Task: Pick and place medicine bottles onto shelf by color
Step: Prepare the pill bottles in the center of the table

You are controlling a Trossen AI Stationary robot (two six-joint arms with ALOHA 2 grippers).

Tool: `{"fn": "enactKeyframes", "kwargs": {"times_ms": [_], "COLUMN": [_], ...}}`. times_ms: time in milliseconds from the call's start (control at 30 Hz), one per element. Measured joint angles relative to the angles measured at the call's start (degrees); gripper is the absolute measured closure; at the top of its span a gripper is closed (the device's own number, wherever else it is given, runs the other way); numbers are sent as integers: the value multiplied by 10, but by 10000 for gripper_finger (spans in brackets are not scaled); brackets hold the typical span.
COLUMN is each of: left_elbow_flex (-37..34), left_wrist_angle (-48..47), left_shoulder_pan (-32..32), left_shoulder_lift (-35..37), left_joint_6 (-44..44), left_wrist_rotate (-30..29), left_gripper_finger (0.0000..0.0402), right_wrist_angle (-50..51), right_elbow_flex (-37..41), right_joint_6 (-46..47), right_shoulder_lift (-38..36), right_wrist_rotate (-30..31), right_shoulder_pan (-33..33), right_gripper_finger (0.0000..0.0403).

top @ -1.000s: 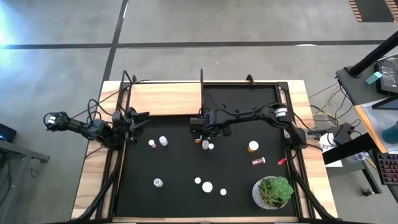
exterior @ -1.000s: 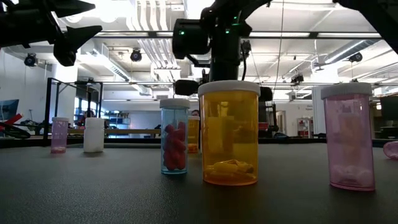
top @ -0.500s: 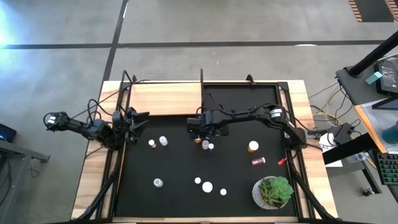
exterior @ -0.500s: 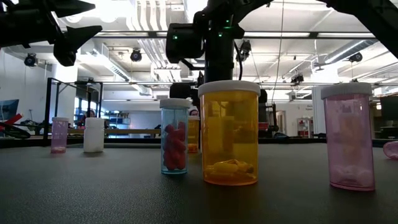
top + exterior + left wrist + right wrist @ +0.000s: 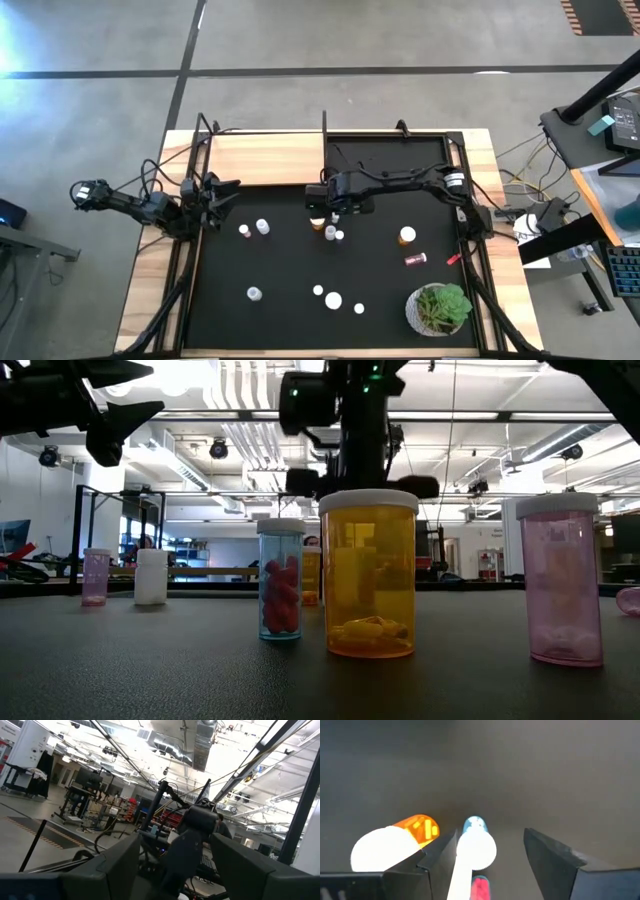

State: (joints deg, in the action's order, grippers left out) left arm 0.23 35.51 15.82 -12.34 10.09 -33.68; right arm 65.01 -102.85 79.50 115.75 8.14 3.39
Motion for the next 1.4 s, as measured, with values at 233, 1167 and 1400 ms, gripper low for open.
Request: {"fn": "enactKeyframes", "kwargs": {"times_ms": [233,1167,1400], "left_elbow_flex": [0,0,0], "left_wrist_angle": [0,0,0], "left_shoulder_pan": [0,0,0], "left_shoulder_lift": [0,0,0], "left_joint_6": [0,0,0], "left_wrist_rotate": [0,0,0], "left_gripper_finger": [173,173,173], "right_wrist_angle": [42,79,79], "right_elbow_flex": [1,351,405], "right_joint_6": [27,774,845], "right_shoulder_lift": [-54,-359,-426], "right_wrist_rotate": [29,13,-7], "right_shoulder_pan": [-11,-198,-220], "right_gripper_finger": [181,181,181]}}
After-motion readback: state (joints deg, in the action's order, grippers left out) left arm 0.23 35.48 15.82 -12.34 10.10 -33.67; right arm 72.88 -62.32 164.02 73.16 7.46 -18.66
